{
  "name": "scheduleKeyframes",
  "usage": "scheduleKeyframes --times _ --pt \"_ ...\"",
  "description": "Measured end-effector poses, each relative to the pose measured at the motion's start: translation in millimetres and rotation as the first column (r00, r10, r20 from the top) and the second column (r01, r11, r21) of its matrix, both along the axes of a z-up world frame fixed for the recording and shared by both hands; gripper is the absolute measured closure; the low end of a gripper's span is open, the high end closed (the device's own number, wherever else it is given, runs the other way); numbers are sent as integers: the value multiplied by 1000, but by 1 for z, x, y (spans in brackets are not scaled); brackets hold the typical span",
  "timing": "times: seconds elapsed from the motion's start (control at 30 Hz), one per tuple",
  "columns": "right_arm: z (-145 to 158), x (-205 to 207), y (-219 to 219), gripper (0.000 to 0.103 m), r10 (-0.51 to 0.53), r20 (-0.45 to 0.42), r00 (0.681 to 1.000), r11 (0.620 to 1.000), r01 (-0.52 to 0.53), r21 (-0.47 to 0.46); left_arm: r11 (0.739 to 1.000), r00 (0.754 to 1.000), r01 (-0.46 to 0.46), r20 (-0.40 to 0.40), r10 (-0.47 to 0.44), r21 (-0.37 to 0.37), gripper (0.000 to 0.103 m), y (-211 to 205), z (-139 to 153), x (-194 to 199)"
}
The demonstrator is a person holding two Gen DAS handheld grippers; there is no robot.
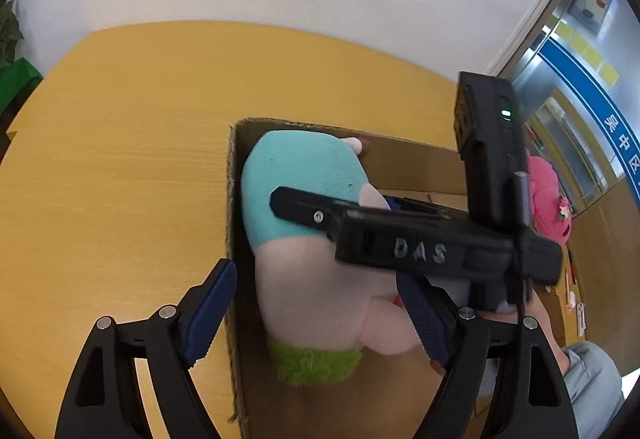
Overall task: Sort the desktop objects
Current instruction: 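Carry the plush pig with the left tool over the box and release, then withdraw the left tool from the box and move toward the black box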
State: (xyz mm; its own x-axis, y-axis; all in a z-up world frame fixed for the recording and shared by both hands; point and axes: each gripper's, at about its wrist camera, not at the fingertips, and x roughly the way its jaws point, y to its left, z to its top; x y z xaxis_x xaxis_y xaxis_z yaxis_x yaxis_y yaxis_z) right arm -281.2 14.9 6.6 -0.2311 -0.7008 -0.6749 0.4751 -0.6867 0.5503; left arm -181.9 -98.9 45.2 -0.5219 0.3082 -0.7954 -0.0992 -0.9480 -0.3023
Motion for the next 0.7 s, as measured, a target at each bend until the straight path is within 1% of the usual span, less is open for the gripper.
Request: scheduleKeyframes --times 0.07,0.1,0.2,0.27,0.33,0.37,0.43,0.5,0.57,0.6,0.67,0.7 --pt "5 -1 5 15 -3 19 1000 1000 3 -2 999 999 -20 -29 19 -42 17 -4 7 16" --pt "12 1 10 15 -3 20 1000 1000 4 -17 999 999 -25 -37 23 -44 17 -7 11 21" --pt "46 12 27 15 -10 -17 1000 996 8 -90 1000 998 -20 -61 20 -10 17 -11 8 51" --pt "69 28 43 15 -11 -50 999 994 6 -107 1000 996 -14 -83 15 10 17 -12 8 73" --pt "91 52 65 15 -9 -87 996 994 -1 -111 1000 996 -3 -89 6 31 17 -7 7 75" --pt "100 66 75 15 -3 -109 994 993 -10 -116 999 996 4 -88 0 41 17 -4 4 85" --pt "114 103 105 15 6 -151 988 990 -27 -136 999 996 25 -82 -22 38 17 0 0 96" --pt "122 144 138 15 -12 -194 981 991 -15 -136 998 995 57 -88 -55 23 17 7 -6 112" --pt "118 175 168 15 -48 -214 976 995 28 -94 996 991 94 -97 -93 7 17 20 -16 121" --pt "112 188 181 15 -62 -214 975 997 52 -50 994 990 105 -93 -104 8 17 23 -23 131" --pt "95 203 196 15 -91 -202 975 993 105 59 994 993 102 -58 -100 36 17 24 -29 133" --pt "84 208 206 15 -113 -195 974 984 137 115 996 994 90 -62 -89 17 17 27 -28 140"
